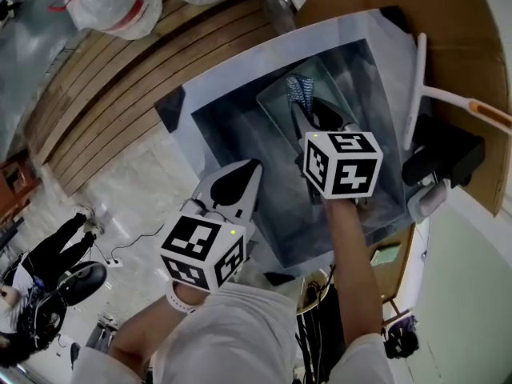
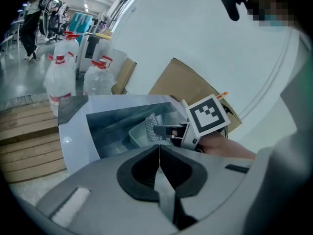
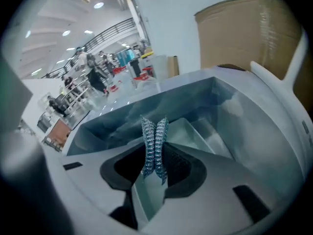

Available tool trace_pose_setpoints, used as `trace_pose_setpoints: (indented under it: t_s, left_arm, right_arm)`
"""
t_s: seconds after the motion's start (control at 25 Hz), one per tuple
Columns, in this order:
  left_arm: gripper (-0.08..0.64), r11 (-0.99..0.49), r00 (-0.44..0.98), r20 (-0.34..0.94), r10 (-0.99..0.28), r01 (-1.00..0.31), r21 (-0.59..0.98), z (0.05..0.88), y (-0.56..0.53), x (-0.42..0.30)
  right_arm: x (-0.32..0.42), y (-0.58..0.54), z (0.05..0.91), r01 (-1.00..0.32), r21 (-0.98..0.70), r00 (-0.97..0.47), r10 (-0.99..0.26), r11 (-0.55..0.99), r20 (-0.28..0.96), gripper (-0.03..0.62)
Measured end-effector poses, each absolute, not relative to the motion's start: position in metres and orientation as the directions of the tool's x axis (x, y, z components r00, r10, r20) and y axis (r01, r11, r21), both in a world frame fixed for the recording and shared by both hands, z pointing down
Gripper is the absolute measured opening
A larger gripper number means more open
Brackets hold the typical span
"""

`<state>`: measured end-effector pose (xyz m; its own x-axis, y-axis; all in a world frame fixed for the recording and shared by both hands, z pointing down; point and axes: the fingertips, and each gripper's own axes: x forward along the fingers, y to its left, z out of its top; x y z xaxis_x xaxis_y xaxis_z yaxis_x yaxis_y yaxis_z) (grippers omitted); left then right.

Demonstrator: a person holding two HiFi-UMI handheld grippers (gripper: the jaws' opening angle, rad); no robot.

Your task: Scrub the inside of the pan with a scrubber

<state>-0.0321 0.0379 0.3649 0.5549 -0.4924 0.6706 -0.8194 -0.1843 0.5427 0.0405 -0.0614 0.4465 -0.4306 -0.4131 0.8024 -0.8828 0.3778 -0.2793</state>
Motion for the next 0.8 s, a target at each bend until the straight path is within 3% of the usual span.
trace_pose_setpoints:
  t_s: [0.24, 0.56, 0.8]
  left_arm:
    - [0.006, -0.225, 0.569, 0.683, -0.458, -0.817, 0.53, 0.362, 0.025, -0.029]
    - [0.006, -0.225, 0.575, 0.672, -0.466, -0.812, 0.538, 0.358, 0.006, -0.033]
    - [0.006, -0.214, 0.574, 0.674, -0.465, -0.812, 0.544, 0.358, 0.006, -0.037]
  right_arm:
    - [0.064, -0.077, 0.46, -0.947, -0.306, -0.31, -0.511, 0.093, 0.802, 0.107]
    - [0.078, -0.097, 0.471, -0.94, -0.341, -0.278, -0.568, -0.004, 0.774, 0.107]
    - [0.077, -0.097, 0.482, -0.891, -0.423, -0.264, -0.569, -0.165, 0.779, 0.107]
